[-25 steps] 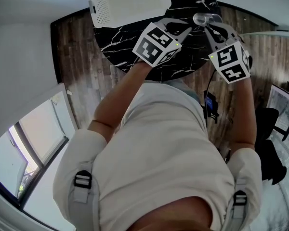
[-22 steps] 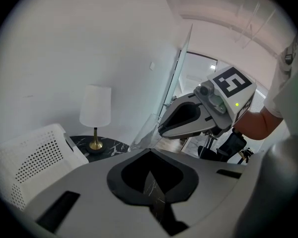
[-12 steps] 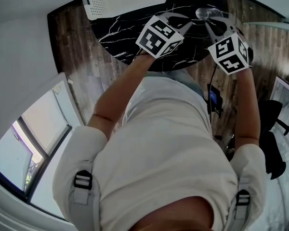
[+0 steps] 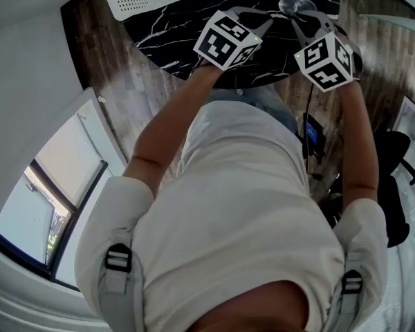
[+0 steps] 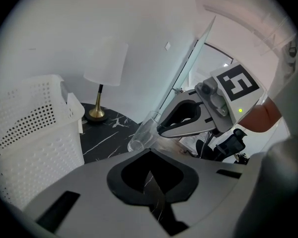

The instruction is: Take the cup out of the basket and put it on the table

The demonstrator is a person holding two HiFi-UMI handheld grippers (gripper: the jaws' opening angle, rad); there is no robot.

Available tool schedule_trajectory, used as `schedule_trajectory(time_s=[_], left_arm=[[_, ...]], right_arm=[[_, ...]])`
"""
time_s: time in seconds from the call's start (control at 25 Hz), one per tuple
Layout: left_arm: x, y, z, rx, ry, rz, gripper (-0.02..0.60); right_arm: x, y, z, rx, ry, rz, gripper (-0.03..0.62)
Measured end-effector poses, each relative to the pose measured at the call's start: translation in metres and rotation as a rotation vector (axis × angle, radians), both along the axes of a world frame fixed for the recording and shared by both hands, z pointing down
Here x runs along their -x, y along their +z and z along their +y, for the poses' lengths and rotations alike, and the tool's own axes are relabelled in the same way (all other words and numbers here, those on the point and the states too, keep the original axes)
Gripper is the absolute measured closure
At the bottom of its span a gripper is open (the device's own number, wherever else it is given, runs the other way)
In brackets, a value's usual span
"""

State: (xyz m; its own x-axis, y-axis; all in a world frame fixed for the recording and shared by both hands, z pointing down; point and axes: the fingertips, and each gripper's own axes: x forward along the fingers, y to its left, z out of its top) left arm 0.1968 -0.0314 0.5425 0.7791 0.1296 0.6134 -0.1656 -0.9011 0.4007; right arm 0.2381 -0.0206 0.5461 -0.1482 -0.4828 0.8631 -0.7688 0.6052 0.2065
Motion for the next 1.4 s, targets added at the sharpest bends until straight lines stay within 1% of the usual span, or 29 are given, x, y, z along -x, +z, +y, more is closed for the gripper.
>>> schedule_trajectory(time_s=[0.32, 0.68, 1.04, 1.4], left_arm=[[-0.003, 0.041, -0.005, 0.049, -0.003, -0.04, 0.575], [-0.007, 0.068, -0.011, 0.09, -0.01, -0.069, 0.575], [-0.003, 0.085, -0.012, 0.113, -0.02, -0.09, 0.575], [0.002, 0.092, -0.014, 0.12, -0.035, -0.1, 0.575]], right_arm=[[0.0, 0.041, -0.004, 0.06, -0.024, 0.023, 0.568], [0.001, 0.071, -0.004, 0.108, -0.061, 0.053, 0.568], [0.008, 0.089, -0.003, 0.136, -0.093, 0.063, 0.568], [0.016, 0.1, -0.002, 0.153, -0.115, 0.065, 0.568]])
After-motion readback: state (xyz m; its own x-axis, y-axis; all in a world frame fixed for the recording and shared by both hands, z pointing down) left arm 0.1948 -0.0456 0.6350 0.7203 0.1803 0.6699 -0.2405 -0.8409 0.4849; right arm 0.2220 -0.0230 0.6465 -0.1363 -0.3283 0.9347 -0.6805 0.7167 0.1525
